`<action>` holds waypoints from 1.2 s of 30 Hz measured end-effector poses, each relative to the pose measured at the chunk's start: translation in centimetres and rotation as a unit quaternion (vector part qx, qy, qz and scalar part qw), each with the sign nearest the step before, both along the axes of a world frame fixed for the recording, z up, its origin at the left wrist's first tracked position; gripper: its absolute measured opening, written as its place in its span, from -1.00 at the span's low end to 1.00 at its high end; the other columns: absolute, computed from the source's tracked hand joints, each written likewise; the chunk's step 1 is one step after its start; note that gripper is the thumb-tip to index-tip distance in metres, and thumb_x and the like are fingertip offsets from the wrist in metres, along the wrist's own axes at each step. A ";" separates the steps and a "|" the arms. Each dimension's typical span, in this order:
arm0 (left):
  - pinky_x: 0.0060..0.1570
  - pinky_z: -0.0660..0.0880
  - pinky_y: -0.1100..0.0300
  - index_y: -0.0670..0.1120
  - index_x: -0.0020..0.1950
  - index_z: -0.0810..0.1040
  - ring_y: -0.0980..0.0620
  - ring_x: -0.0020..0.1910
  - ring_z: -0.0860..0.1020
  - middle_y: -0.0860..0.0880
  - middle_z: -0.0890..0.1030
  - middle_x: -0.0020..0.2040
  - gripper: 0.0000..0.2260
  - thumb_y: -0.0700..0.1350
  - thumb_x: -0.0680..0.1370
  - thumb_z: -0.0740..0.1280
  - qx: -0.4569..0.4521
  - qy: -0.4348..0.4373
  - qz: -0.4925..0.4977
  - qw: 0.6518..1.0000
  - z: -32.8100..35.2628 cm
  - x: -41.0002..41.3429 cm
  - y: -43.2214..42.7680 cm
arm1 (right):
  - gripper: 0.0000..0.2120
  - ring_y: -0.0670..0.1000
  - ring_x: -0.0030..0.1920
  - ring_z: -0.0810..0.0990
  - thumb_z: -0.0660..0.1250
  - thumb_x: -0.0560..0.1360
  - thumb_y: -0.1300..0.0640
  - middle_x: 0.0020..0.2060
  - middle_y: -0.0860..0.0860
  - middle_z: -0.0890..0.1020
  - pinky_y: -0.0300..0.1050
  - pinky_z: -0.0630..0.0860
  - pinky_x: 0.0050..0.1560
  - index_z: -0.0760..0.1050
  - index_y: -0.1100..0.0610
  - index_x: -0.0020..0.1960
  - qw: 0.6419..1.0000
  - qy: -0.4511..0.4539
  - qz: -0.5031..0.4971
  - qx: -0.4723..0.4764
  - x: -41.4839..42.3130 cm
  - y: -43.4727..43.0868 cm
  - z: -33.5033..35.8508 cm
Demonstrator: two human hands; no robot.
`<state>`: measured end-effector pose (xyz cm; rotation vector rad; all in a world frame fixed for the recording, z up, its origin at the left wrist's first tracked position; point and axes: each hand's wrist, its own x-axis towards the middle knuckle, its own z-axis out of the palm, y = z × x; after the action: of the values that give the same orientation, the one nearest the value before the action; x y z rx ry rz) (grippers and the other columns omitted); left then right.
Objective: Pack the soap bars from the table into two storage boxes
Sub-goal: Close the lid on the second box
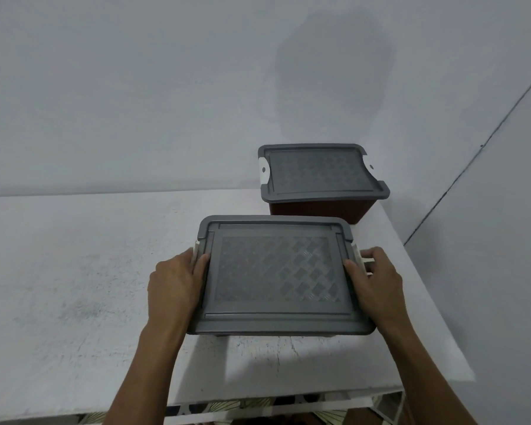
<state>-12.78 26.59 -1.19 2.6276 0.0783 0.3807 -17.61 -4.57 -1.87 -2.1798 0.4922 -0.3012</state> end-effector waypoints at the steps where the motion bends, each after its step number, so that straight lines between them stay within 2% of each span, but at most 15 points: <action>1: -0.44 0.33 0.14 -0.14 -0.18 0.54 -0.01 -0.46 0.45 0.00 0.49 -0.45 -0.67 0.08 0.61 0.22 0.007 -0.007 -0.010 1.000 0.2 -0.1 0.0 | -0.80 -0.02 -0.19 0.59 0.32 0.56 0.04 -0.03 0.05 0.60 -0.14 0.56 -0.16 0.42 0.11 0.10 1.000 -0.013 0.005 -0.011 0.0 0.0 -0.1; 3: -0.37 0.35 0.12 -0.13 0.12 0.54 -0.09 -0.35 0.50 -0.06 0.55 -0.35 -0.66 0.11 0.61 0.17 0.038 0.014 -0.030 0.999 0.6 -0.2 0.0 | -0.80 0.01 -0.14 0.58 0.36 0.54 0.03 -0.02 0.01 0.58 -0.19 0.55 -0.14 0.45 0.08 0.10 0.999 -0.035 0.014 -0.009 -0.1 0.2 -0.1; 4: -0.32 0.34 0.12 -0.11 0.28 0.45 -0.09 -0.30 0.50 -0.08 0.56 -0.27 -0.59 0.15 0.62 0.13 0.073 0.036 -0.043 0.996 0.7 -0.3 -0.1 | -0.79 0.00 -0.13 0.57 0.38 0.51 0.03 -0.02 -0.01 0.57 -0.26 0.50 -0.16 0.48 0.08 0.09 0.999 -0.046 0.019 -0.004 -0.2 0.4 -0.1; 7: -0.28 0.34 0.13 -0.05 0.45 0.22 -0.05 -0.25 0.45 -0.11 0.53 -0.13 -0.50 0.20 0.61 0.02 0.125 0.059 -0.082 0.987 0.7 -0.5 -0.4 | -0.77 0.00 -0.14 0.56 0.40 0.50 0.06 -0.03 0.02 0.59 -0.31 0.45 -0.18 0.54 0.14 0.11 0.997 -0.065 0.031 -0.030 -0.2 0.6 -0.1; 11: -0.26 0.34 0.11 -0.03 0.49 0.22 -0.04 -0.26 0.42 -0.09 0.47 -0.15 -0.56 0.09 0.64 0.00 0.118 0.085 -0.091 0.985 1.3 -0.4 -0.1 | -0.70 0.04 -0.20 0.56 0.39 0.51 0.08 -0.06 0.12 0.61 -0.15 0.50 -0.14 0.54 0.20 0.19 0.993 -0.052 0.036 -0.099 -0.3 0.7 -0.2; 14: -0.21 0.44 0.09 0.00 0.50 0.28 -0.02 -0.25 0.49 -0.07 0.47 -0.24 -0.59 -0.02 0.65 0.05 0.060 0.101 -0.128 0.985 1.7 0.2 0.8 | -0.67 0.02 -0.24 0.53 0.38 0.51 0.07 -0.14 0.09 0.59 -0.21 0.42 -0.18 0.52 0.20 0.22 0.987 -0.042 0.048 -0.149 -0.2 1.0 0.0; 16: -0.22 0.47 0.22 0.14 0.44 0.36 0.06 -0.26 0.54 -0.01 0.54 -0.26 -0.64 -0.07 0.64 0.11 -0.053 0.137 -0.157 0.977 1.6 0.6 2.0 | -0.66 0.00 -0.28 0.50 0.36 0.53 0.06 -0.19 0.06 0.56 -0.28 0.34 -0.29 0.50 0.20 0.24 0.981 -0.027 0.053 -0.185 -0.2 1.2 0.0; 17: -0.18 0.50 0.25 0.22 0.39 0.40 0.08 -0.19 0.57 0.02 0.61 -0.17 -0.65 -0.08 0.64 0.15 -0.145 0.162 -0.160 0.963 1.4 0.5 2.6 | -0.66 -0.01 -0.31 0.49 0.35 0.53 0.06 -0.22 0.06 0.54 -0.30 0.31 -0.33 0.49 0.20 0.24 0.978 -0.023 0.055 -0.199 -0.2 1.3 0.0; 19: -0.05 0.58 0.15 0.31 0.28 0.48 0.09 -0.01 0.59 0.05 0.66 0.00 -0.69 -0.06 0.62 0.24 -0.328 0.193 -0.145 0.914 1.1 0.0 3.1 | -0.66 -0.02 -0.33 0.47 0.34 0.54 0.07 -0.23 0.05 0.53 -0.30 0.29 -0.35 0.49 0.21 0.24 0.975 -0.020 0.056 -0.213 -0.2 1.5 0.1; 20: -0.05 0.59 0.13 0.31 0.26 0.50 0.09 -0.01 0.58 0.03 0.65 -0.04 -0.70 -0.04 0.60 0.28 -0.360 0.190 -0.135 0.903 0.9 -0.2 3.1 | -0.66 -0.01 -0.32 0.48 0.34 0.54 0.07 -0.23 0.05 0.53 -0.27 0.31 -0.33 0.49 0.22 0.24 0.975 -0.018 0.055 -0.216 -0.2 1.6 0.1; 23: -0.18 0.52 0.21 0.30 0.25 0.52 0.09 -0.17 0.53 -0.08 0.58 -0.25 -0.70 -0.02 0.57 0.33 -0.367 0.167 -0.122 0.907 0.5 -0.3 2.7 | -0.67 -0.02 -0.32 0.47 0.35 0.53 0.07 -0.23 0.06 0.52 -0.29 0.31 -0.33 0.49 0.22 0.23 0.976 -0.022 0.053 -0.210 -0.1 1.5 -0.2; 25: -0.16 0.51 0.19 0.29 0.26 0.53 0.06 -0.20 0.52 -0.16 0.59 -0.23 -0.69 -0.01 0.56 0.34 -0.383 0.154 -0.119 0.903 0.4 -0.3 2.6 | -0.64 -0.02 -0.30 0.47 0.37 0.52 0.07 -0.19 0.09 0.55 -0.29 0.34 -0.30 0.47 0.21 0.25 0.978 -0.029 0.055 -0.197 -0.1 1.3 -0.2; 30: -0.26 0.53 0.21 0.19 0.35 0.41 0.07 -0.23 0.61 -0.10 0.63 -0.23 -0.61 -0.02 0.54 0.35 -0.382 0.147 -0.100 0.907 0.2 -0.5 2.1 | -0.56 0.04 -0.20 0.51 0.38 0.51 0.03 -0.04 0.16 0.62 -0.16 0.46 -0.13 0.43 0.15 0.33 0.981 -0.038 0.058 -0.183 0.5 0.3 -0.2; 34: -0.30 0.55 0.22 0.08 0.40 0.42 0.12 -0.25 0.63 -0.04 0.63 -0.26 -0.59 -0.06 0.55 0.35 -0.387 0.149 -0.107 0.904 -0.2 -0.6 0.2 | -0.51 0.11 -0.04 0.61 0.37 0.51 -0.01 0.06 0.15 0.64 -0.08 0.50 -0.01 0.42 0.13 0.38 0.979 -0.032 0.062 -0.192 1.3 -2.0 0.2; 36: -0.28 0.57 0.19 0.06 0.41 0.42 0.09 -0.24 0.63 -0.05 0.63 -0.26 -0.58 -0.06 0.55 0.35 -0.388 0.150 -0.111 0.902 -0.4 -0.4 -1.2 | -0.53 0.10 -0.07 0.59 0.36 0.51 -0.01 0.04 0.16 0.65 -0.09 0.49 -0.03 0.44 0.12 0.37 0.976 -0.033 0.061 -0.205 1.6 -3.6 0.5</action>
<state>-13.20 25.35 -1.60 1.8472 0.0207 -0.1313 -16.01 -8.17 -1.37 -2.5779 0.2727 -0.4380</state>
